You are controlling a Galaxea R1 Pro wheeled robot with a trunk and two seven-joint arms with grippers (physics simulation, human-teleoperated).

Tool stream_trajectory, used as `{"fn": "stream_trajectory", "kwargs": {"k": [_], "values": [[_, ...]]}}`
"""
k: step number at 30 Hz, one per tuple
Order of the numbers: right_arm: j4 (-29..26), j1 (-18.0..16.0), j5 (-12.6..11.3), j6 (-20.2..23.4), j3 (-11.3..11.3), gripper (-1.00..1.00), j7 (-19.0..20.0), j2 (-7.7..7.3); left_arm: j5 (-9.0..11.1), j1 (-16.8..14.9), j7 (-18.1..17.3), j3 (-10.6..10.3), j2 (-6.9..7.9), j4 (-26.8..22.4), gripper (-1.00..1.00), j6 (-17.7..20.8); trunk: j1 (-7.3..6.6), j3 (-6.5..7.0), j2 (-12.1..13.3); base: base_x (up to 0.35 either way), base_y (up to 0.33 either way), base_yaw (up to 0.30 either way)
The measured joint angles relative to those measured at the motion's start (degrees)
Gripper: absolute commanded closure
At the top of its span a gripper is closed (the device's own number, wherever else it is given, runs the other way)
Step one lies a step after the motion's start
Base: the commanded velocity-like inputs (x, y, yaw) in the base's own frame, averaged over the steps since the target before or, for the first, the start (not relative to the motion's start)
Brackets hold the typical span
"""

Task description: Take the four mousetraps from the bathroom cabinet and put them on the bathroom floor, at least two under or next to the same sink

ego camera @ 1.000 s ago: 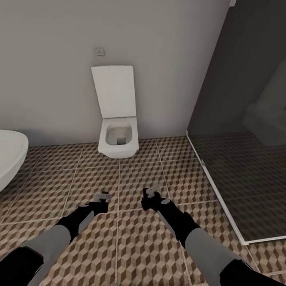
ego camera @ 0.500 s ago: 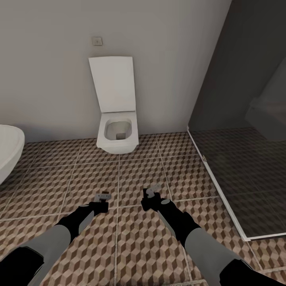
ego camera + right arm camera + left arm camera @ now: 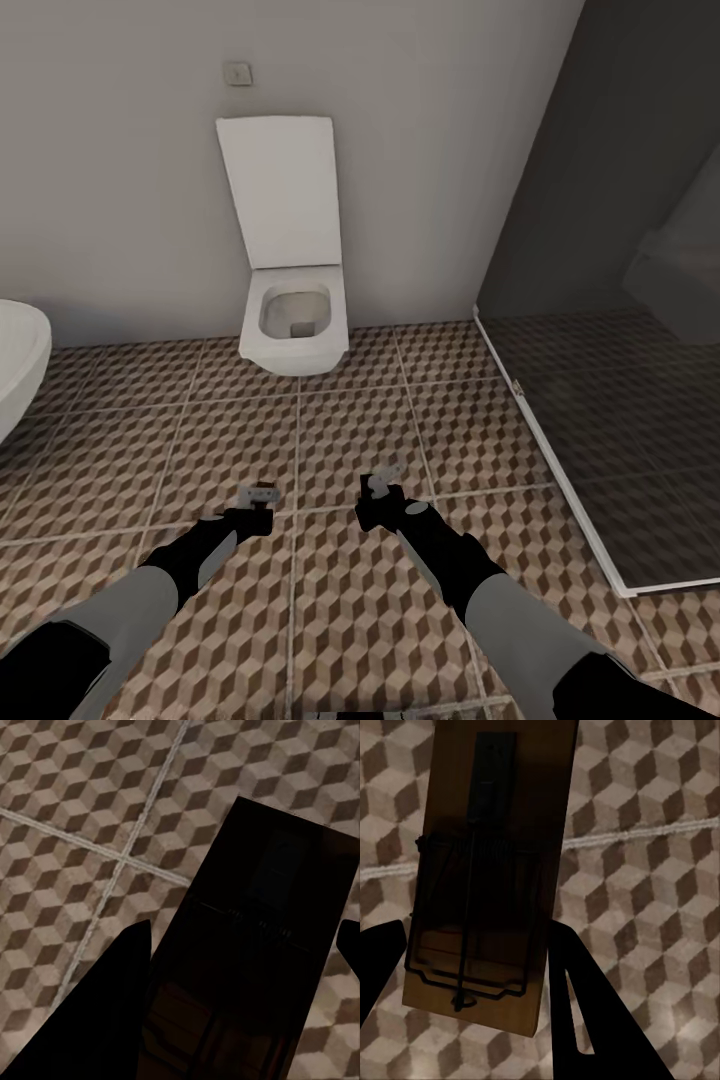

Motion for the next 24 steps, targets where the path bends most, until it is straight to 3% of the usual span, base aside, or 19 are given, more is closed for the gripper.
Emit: {"fn": "stream_trajectory", "kwargs": {"k": [24], "values": [[0.19,0.0,0.0,-0.01,0.0,1.0,-0.03,0.0,0.0,-0.01,0.0,0.0,-0.09,-0.09,1.0,0.0,5.27,-6.52,-9.63,0.0,0.0,0.0]]}}
